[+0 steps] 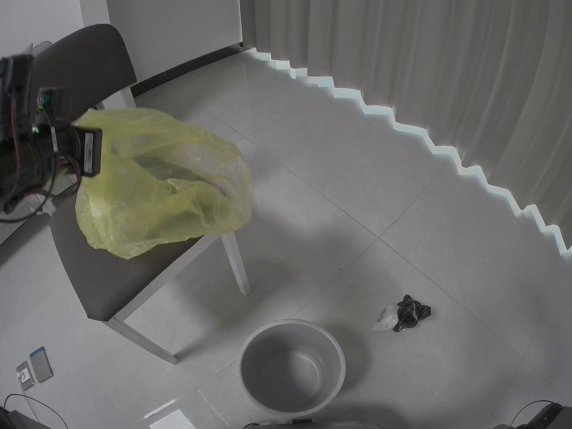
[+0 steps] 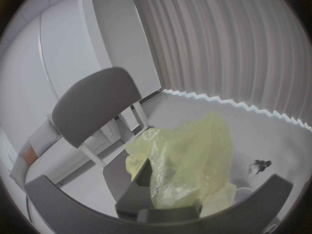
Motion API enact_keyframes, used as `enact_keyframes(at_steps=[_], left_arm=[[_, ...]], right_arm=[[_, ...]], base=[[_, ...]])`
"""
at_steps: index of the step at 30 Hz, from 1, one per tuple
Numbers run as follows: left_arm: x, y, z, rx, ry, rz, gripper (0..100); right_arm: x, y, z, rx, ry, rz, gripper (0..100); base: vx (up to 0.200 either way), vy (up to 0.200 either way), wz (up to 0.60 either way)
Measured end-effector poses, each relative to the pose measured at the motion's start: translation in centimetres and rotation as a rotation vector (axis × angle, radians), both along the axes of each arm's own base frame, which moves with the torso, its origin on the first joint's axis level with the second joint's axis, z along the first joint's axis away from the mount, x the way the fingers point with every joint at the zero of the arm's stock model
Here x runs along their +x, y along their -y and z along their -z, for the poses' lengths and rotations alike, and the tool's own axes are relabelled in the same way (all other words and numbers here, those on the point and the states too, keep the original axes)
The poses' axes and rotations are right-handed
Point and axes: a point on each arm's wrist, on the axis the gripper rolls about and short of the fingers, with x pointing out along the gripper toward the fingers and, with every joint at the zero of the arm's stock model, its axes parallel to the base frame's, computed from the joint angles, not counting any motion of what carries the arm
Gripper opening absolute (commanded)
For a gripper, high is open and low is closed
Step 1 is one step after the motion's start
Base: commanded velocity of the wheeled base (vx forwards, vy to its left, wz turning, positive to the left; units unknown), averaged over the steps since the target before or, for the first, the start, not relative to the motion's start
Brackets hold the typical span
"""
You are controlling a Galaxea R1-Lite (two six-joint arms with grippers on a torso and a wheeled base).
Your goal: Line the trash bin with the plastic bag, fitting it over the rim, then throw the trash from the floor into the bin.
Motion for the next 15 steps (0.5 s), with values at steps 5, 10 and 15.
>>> enact_keyframes(at_steps=[5,10,15], left_arm=[[-2.8,1.7,-4.6,-0.03,0.085,0.13,0],[-4.6,3.2,-6.9,-0.029,0.137,0.247,0],[-5.4,4.2,-7.5,-0.029,0.153,0.317,0]], right_arm=[[1.2,-0.3,-1.8,0.012,0.009,-0.025,100],[3.5,-0.9,-3.9,0.045,-0.004,-0.048,100],[6.5,-2.1,-5.5,0.086,-0.04,-0.034,100]], base=[[0.0,0.0,0.0],[0.0,0.0,0.0],[0.0,0.0,0.0]])
